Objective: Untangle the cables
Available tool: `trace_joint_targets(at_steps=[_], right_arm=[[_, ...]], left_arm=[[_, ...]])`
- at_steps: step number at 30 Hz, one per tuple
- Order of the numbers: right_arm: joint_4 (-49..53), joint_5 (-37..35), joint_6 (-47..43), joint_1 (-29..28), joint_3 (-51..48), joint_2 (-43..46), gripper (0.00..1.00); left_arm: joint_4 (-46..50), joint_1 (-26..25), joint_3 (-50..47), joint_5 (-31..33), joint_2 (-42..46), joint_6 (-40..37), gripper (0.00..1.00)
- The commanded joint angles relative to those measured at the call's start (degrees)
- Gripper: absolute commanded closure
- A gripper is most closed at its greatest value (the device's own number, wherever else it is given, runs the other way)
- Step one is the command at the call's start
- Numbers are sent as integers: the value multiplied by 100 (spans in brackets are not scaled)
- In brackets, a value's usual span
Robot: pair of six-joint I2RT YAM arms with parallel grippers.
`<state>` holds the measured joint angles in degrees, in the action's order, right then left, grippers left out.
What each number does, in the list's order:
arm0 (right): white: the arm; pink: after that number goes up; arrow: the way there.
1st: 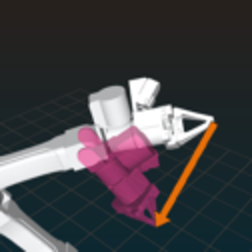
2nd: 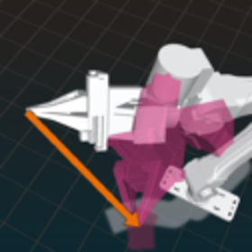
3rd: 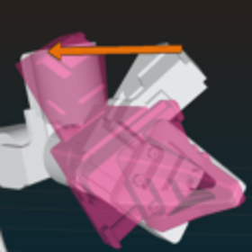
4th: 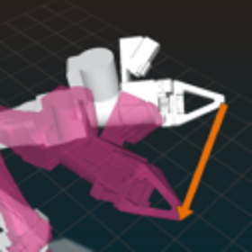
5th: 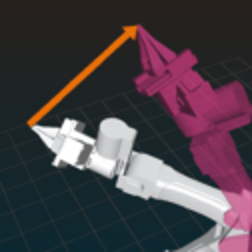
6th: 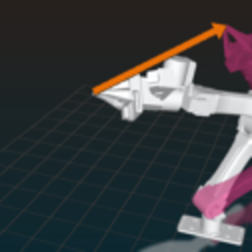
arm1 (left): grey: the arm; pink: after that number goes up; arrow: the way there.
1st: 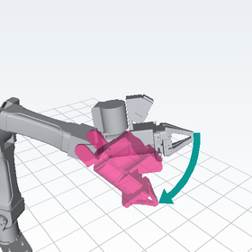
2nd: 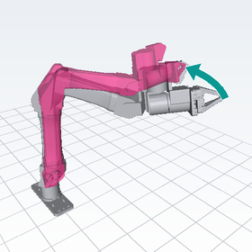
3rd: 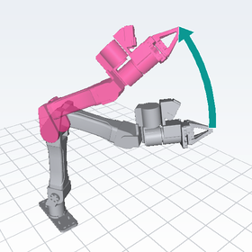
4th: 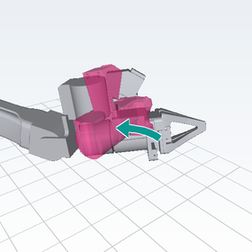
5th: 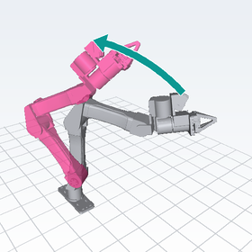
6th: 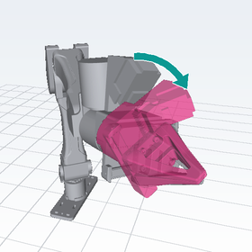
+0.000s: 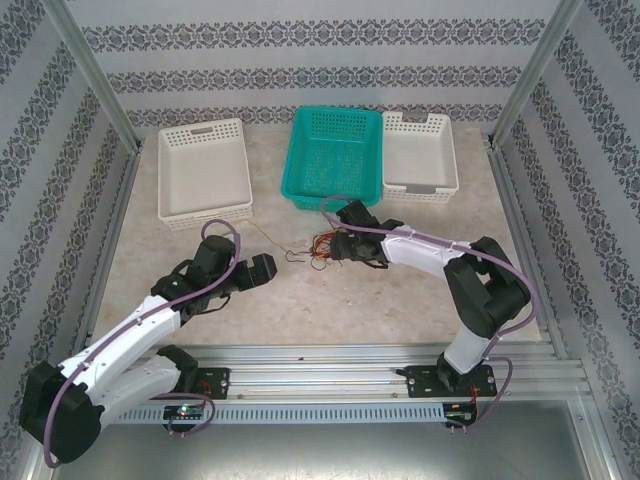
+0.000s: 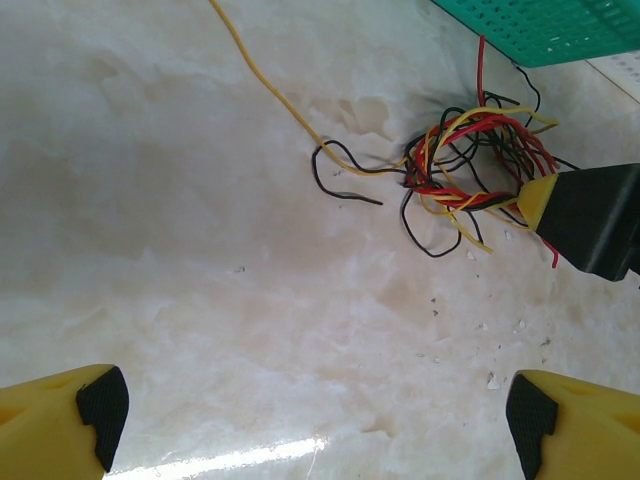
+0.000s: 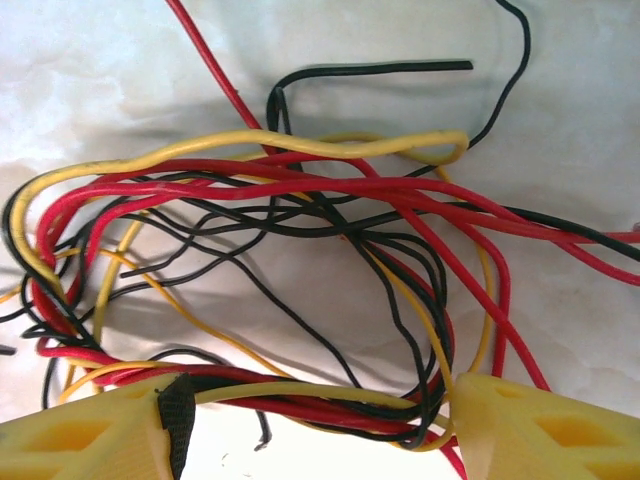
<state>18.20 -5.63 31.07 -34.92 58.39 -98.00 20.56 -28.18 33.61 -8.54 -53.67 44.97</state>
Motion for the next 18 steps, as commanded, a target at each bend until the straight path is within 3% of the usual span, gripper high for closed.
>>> trace_joint_targets(at_steps=[1, 18], right_arm=[[157, -298, -114, 21, 271, -143, 31], [571, -226, 191, 135, 921, -1027, 31]], left_arm=[[-11, -82, 215, -5, -157, -10, 2], [177, -519, 349, 312, -786, -192, 3]])
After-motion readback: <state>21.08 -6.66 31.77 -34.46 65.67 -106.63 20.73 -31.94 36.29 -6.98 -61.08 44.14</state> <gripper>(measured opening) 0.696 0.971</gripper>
